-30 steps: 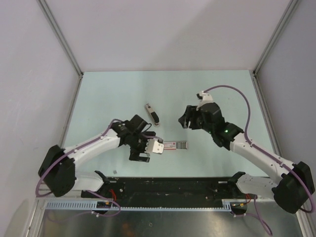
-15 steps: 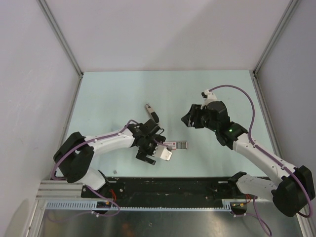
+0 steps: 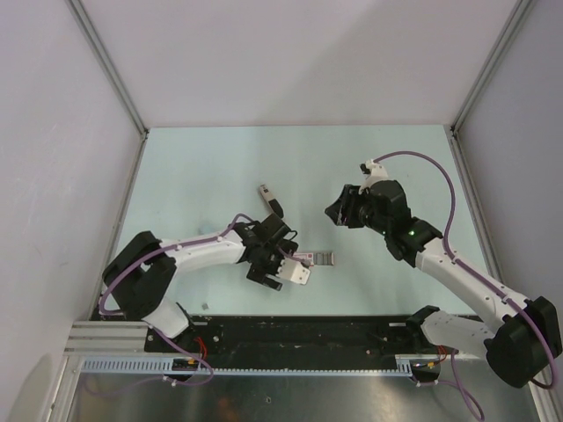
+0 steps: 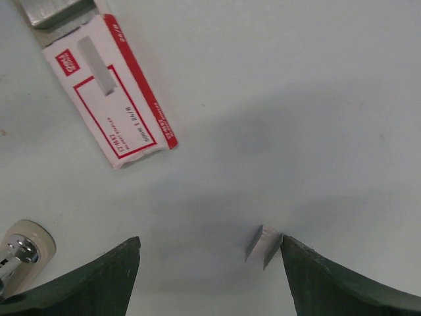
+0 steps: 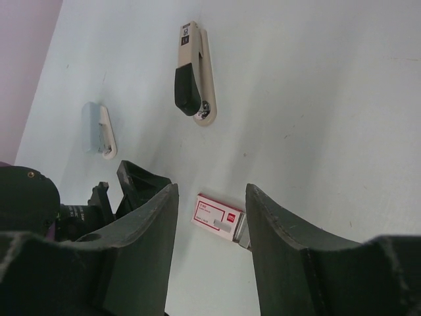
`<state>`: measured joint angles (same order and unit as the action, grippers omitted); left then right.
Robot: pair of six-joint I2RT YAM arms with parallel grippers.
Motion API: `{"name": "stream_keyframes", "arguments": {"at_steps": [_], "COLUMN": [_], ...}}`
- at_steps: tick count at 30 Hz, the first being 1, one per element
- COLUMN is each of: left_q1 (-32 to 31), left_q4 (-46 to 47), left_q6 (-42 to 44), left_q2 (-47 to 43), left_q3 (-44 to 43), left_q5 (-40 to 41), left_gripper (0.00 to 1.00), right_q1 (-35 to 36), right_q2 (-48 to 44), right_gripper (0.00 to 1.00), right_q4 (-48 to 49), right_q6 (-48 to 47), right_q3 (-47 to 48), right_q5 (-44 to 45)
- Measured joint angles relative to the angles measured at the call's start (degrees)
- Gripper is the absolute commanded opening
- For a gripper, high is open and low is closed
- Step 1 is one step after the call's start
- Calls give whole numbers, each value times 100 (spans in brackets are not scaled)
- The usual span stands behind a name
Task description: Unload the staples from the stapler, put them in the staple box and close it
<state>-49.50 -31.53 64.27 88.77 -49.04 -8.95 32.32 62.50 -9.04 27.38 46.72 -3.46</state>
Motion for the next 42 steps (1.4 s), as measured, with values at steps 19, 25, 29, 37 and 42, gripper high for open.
{"name": "stream_keyframes", "arguments": {"at_steps": [19,25,29,37,42], "left_q1": [39,50,55,61,61], "left_q4": [227,201,111,-63,-168], "left_q6": [-588,-809,-1228,-1939,-2103], "left_q2": [282,240,234,234,262], "left_q3": [-223,-197,-199,-192,-197], "left_q5": [-4,-17,-28,-70,-90], "left_gripper": [74,77,77,61,44], "right_q1": [26,46,46,46,50], "right_q2": [-7,-7,-7,-7,-7], "right_gripper": [45,45,44,43,42], "right_q4": [7,4,4,-2,2], "right_q6": [9,7,4,4,7], "right_q3": [0,0,0,0,0], "right_q5": [125,129,151,190,197]}}
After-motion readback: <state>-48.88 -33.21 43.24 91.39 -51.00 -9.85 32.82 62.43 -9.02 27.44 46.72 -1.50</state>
